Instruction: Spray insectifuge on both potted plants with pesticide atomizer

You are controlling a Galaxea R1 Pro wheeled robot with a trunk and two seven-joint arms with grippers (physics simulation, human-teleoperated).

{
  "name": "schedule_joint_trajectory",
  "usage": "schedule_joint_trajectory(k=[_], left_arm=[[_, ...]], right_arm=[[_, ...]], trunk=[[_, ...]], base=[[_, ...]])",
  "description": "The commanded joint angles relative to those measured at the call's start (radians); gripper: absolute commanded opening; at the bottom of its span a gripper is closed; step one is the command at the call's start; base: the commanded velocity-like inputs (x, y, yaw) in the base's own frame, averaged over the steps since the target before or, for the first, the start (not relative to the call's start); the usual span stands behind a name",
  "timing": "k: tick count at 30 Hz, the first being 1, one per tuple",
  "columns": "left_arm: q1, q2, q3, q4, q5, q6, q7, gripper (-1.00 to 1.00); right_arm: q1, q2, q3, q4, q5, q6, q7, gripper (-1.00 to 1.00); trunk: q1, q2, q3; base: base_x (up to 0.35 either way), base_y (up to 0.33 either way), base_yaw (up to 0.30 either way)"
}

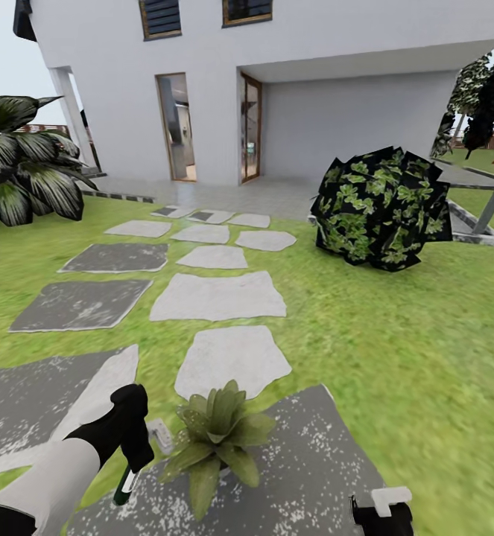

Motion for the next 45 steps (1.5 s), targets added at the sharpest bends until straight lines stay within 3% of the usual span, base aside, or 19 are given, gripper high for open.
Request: schedule_joint_trajectory(k=[1,11,17,20,23,32,45], left_arm=[[-0.001,0.001,-0.005,-0.001,-0.005,0.007,-0.008,-1.00],[0.008,0.011,-0.010,0.014,-0.003,0.005,-0.008,-1.00],[0.010,0.005,-0.012,0.015,-0.005,0.007,-0.008,-1.00],[0.009,0.005,-0.011,0.015,-0.008,0.061,-0.007,-1.00],[0.009,0.006,-0.011,0.015,-0.009,0.073,-0.007,-1.00],[0.009,0.004,-0.013,0.015,-0.009,0.075,-0.007,-1.00],[0.012,0.005,-0.013,0.015,-0.008,0.075,-0.006,-1.00]], right_arm=[[-0.001,0.000,-0.005,0.002,0.011,-0.003,-0.005,1.00],[-0.001,0.002,-0.004,0.002,0.011,-0.003,-0.005,1.00],[-0.001,-0.001,-0.006,0.002,0.011,-0.003,-0.005,1.00],[-0.001,-0.002,-0.006,0.002,0.011,-0.004,-0.005,1.00],[-0.001,-0.002,-0.006,0.002,0.011,-0.003,-0.005,1.00],[-0.001,0.000,-0.005,0.002,0.009,-0.003,-0.005,1.00],[-0.001,0.000,-0.006,0.002,0.009,-0.004,-0.005,1.00]], trunk=[[0.000,0.000,-0.001],[0.000,0.000,-0.001],[0.000,0.000,-0.001],[0.000,0.000,-0.001],[0.000,0.000,-0.001],[0.000,0.000,-0.001],[0.000,0.000,-0.001]], base=[[0.014,-0.234,0.000],[0.001,-0.036,0.223],[0.000,0.000,0.102],[0.077,-0.095,0.003],[0.154,-0.211,0.000],[0.058,-0.216,0.087],[0.000,-0.008,0.163]])
